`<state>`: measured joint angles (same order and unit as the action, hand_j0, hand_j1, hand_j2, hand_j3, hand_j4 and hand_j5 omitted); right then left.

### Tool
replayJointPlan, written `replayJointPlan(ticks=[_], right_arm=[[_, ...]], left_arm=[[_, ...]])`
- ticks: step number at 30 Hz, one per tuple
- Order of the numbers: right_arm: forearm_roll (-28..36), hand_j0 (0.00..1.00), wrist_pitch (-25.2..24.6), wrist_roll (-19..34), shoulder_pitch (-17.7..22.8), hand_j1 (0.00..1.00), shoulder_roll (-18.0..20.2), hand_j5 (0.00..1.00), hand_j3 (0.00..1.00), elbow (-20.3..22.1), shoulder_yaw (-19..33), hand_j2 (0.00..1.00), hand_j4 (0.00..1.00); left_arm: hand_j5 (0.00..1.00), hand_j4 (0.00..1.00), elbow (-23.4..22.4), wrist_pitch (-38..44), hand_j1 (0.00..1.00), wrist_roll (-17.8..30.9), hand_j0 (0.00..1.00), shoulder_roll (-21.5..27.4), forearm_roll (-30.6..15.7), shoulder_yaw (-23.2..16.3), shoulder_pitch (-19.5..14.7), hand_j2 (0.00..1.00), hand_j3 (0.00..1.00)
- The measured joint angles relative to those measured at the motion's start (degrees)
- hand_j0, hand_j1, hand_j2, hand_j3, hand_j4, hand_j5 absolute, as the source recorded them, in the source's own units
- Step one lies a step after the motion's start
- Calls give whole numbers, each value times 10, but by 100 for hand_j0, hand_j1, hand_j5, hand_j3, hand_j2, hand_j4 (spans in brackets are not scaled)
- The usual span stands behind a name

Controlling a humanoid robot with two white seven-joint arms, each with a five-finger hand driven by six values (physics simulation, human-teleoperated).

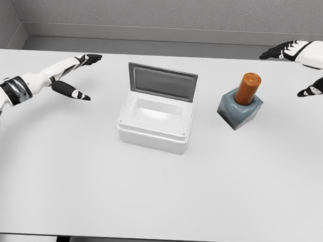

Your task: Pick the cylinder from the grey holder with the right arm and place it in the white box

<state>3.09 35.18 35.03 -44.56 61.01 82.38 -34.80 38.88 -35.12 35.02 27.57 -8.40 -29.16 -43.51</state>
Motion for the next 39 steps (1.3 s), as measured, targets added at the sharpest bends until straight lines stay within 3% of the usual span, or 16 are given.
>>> replayJointPlan(ticks=[4, 6, 8, 10, 15, 24, 39], right_arm=[[0, 100, 0, 0, -23, 100, -5, 100, 100, -2, -3, 100, 100], [-1, 100, -1, 0, -68, 100, -19, 100, 100, -2, -29, 100, 100], [-1, 100, -1, 0, -79, 100, -29, 100, 100, -3, -61, 100, 100], [-6, 100, 0, 0, -133, 100, -34, 100, 100, -6, -96, 100, 100], [-27, 100, 0, 0, -140, 100, -42, 100, 100, -23, -155, 100, 100], [-58, 100, 0, 0, -174, 100, -79, 100, 100, -51, -192, 100, 100], [-91, 100, 0, 0, -191, 100, -87, 100, 100, -82, -243, 100, 100]], left_arm=[[100, 100, 0, 0, 100, 0, 100, -1, 0, 0, 0, 100, 100], [100, 100, 0, 0, 100, 0, 100, -1, -1, 1, 0, 100, 100], [100, 100, 0, 0, 100, 0, 100, 0, 0, 1, 0, 100, 100], [100, 100, 0, 0, 100, 0, 100, 0, 0, 1, 0, 100, 100], [100, 100, 0, 0, 100, 0, 100, -2, 0, 0, -3, 100, 100], [100, 100, 1, 0, 100, 0, 100, -5, 1, -1, -1, 100, 100], [100, 100, 0, 0, 100, 0, 100, -2, 1, 0, -2, 100, 100]])
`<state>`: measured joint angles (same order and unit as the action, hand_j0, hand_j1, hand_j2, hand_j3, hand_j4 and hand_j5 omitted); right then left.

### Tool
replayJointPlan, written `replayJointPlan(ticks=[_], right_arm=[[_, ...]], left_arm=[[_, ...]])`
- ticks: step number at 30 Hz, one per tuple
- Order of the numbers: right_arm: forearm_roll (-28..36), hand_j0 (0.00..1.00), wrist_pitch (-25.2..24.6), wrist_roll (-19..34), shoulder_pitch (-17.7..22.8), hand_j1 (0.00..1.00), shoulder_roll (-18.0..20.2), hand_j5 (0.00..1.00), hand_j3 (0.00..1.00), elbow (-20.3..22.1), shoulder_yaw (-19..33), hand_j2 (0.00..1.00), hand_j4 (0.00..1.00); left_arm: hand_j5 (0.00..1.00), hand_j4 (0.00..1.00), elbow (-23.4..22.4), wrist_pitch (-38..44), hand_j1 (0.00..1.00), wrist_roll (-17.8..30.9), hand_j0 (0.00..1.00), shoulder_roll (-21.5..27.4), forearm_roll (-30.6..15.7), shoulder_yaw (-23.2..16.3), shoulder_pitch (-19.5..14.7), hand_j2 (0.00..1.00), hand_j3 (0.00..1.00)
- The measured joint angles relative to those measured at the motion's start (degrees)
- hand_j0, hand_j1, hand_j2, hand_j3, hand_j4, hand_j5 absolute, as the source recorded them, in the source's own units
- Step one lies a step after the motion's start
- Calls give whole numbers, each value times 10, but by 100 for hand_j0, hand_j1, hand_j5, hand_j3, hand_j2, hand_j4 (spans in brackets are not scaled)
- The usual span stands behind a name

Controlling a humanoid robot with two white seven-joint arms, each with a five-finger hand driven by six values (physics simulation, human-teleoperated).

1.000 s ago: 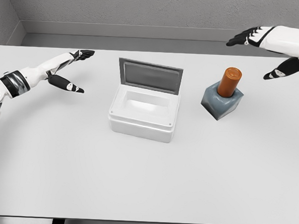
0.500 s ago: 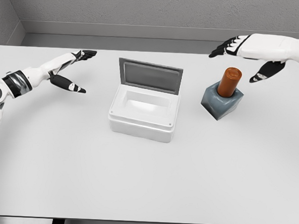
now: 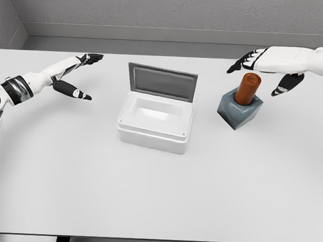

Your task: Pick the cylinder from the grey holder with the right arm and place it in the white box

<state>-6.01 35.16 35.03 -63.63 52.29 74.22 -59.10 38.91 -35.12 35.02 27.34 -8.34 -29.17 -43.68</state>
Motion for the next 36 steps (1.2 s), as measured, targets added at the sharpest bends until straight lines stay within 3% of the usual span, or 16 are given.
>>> replayJointPlan(ticks=[16, 36], right_arm=[[-10, 100, 0, 0, 4, 100, -24, 100, 100, -6, -2, 100, 100], [-27, 100, 0, 0, 8, 100, -46, 100, 100, -51, -3, 100, 100]], left_arm=[[100, 100, 0, 0, 100, 0, 100, 0, 0, 0, 0, 100, 100], [100, 100, 0, 0, 100, 0, 100, -2, 0, -1, 0, 100, 100]])
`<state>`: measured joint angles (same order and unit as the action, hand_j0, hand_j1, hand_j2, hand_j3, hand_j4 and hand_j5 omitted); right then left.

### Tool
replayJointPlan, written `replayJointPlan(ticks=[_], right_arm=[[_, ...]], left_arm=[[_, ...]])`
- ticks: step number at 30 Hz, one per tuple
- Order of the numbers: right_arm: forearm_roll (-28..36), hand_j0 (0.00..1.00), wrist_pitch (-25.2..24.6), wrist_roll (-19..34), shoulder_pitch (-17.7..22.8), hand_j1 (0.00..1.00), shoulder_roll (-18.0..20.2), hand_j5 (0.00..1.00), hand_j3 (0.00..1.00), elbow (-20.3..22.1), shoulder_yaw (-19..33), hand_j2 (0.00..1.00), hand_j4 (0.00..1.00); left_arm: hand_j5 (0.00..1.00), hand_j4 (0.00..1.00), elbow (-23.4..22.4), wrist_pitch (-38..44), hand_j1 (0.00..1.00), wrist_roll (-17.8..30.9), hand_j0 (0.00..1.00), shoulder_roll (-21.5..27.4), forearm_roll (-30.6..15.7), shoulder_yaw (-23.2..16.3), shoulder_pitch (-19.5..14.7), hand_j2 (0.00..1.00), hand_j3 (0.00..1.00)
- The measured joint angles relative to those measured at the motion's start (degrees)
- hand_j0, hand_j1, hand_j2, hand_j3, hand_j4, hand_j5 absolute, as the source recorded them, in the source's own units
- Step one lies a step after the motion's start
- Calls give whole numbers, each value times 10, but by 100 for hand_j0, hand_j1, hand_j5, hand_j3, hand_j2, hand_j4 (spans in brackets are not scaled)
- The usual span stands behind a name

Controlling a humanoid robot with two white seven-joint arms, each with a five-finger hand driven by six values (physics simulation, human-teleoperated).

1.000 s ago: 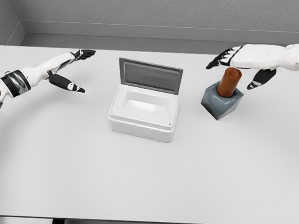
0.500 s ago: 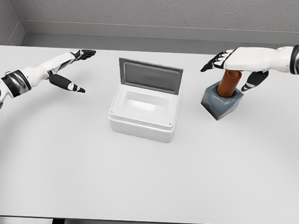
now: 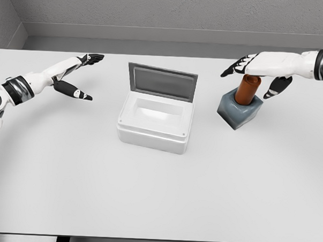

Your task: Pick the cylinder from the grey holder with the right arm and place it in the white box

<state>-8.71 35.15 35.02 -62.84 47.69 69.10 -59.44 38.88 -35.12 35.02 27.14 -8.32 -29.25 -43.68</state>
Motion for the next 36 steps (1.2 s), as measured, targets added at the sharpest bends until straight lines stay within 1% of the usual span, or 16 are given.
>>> replayJointPlan(ticks=[8, 11, 16, 19, 20, 23, 28, 29, 34, 36], right_arm=[[0, 100, 0, 0, 0, 100, -5, 100, 100, -17, -4, 100, 100], [0, 94, 0, 0, 0, 94, -7, 94, 94, -19, -4, 94, 94], [0, 86, 0, 0, 3, 86, -9, 86, 86, -22, -4, 86, 86], [0, 86, 0, 0, 3, 86, -11, 86, 86, -24, -4, 86, 86], [0, 82, 0, 0, 3, 82, -12, 82, 82, -27, -4, 82, 82], [0, 81, 0, 0, 2, 81, -16, 81, 81, -34, -4, 81, 81], [0, 74, 0, 0, 3, 74, -19, 74, 74, -38, -3, 74, 74], [0, 71, 0, 0, 2, 71, -19, 71, 71, -38, -3, 71, 71], [0, 69, 0, 0, 2, 69, -18, 69, 69, -38, -3, 69, 69], [0, 63, 0, 0, 2, 63, -17, 63, 63, -38, -4, 63, 63]], left_arm=[[100, 100, 0, 0, 100, 0, 100, 0, 0, 0, 0, 100, 100], [100, 100, 0, 0, 100, 0, 100, 0, 0, 0, 1, 100, 100], [100, 100, 0, 0, 100, 0, 100, 1, 0, 0, 1, 100, 100], [100, 100, 0, 0, 100, 0, 100, 1, 0, 0, 1, 100, 100], [100, 100, 0, 0, 100, 0, 100, 1, 0, 0, 1, 100, 100], [100, 100, 0, 0, 100, 0, 100, 1, 0, 0, 1, 100, 100], [100, 100, 0, 0, 100, 0, 100, 1, 0, 0, 1, 100, 100], [100, 100, 0, 0, 100, 0, 100, 1, 0, 0, 1, 100, 100], [100, 100, 0, 0, 100, 0, 100, 1, 0, 0, 1, 100, 100], [100, 100, 0, 0, 100, 0, 100, 1, 0, 0, 1, 100, 100]])
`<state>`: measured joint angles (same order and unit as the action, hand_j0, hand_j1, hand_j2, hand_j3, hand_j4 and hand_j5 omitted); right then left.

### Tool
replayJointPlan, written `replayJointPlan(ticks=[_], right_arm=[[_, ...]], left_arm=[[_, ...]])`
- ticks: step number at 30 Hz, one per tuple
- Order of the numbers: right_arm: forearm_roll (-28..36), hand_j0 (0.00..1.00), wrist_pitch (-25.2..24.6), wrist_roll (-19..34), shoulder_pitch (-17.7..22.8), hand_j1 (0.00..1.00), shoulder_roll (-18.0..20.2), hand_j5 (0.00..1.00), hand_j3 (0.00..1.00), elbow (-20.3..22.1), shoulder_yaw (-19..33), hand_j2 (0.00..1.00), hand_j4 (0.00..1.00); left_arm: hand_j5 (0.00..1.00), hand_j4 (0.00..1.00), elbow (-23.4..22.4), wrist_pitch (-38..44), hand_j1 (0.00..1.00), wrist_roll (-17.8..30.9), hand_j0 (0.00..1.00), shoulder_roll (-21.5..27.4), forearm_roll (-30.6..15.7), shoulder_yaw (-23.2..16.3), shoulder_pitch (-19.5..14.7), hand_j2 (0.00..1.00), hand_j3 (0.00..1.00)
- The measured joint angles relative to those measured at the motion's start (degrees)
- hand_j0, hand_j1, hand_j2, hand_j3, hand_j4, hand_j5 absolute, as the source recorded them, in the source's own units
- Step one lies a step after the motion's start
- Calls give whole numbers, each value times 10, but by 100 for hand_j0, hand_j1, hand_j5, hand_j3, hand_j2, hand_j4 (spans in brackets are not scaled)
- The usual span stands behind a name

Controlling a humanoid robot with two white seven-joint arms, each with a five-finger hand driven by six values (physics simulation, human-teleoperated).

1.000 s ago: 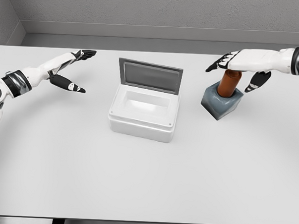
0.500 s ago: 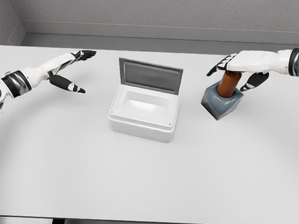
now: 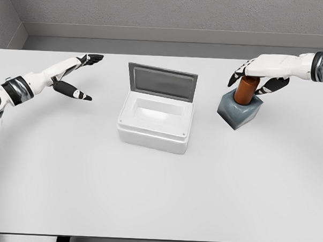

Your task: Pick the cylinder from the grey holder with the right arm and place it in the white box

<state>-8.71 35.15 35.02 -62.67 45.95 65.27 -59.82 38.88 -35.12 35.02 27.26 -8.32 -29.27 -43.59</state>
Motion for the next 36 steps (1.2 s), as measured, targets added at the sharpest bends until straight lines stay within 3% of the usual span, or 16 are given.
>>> replayJointPlan(ticks=[2, 3, 22, 33, 36], right_arm=[[1, 61, -1, 0, 0, 61, 0, 61, 61, 0, -1, 61, 61], [2, 49, -1, 0, -1, 49, 1, 49, 49, 0, -1, 49, 49], [2, 49, 0, -1, -7, 49, 15, 49, 49, 2, -4, 49, 49], [17, 45, 0, 0, -23, 45, 50, 45, 45, 51, 0, 45, 45], [21, 45, 0, 0, -26, 45, 67, 45, 45, 81, 1, 45, 45]], left_arm=[[100, 100, 0, 0, 100, 0, 100, 0, 0, 0, 0, 100, 100], [100, 100, 0, 0, 100, 0, 100, 0, 0, 0, 0, 100, 100], [100, 100, 0, 0, 100, 0, 100, 0, 0, 0, 1, 100, 100], [100, 100, 1, 0, 100, 0, 100, 3, -1, 0, 2, 100, 100], [100, 100, 1, 0, 100, 0, 100, 4, -1, 0, 2, 100, 100]])
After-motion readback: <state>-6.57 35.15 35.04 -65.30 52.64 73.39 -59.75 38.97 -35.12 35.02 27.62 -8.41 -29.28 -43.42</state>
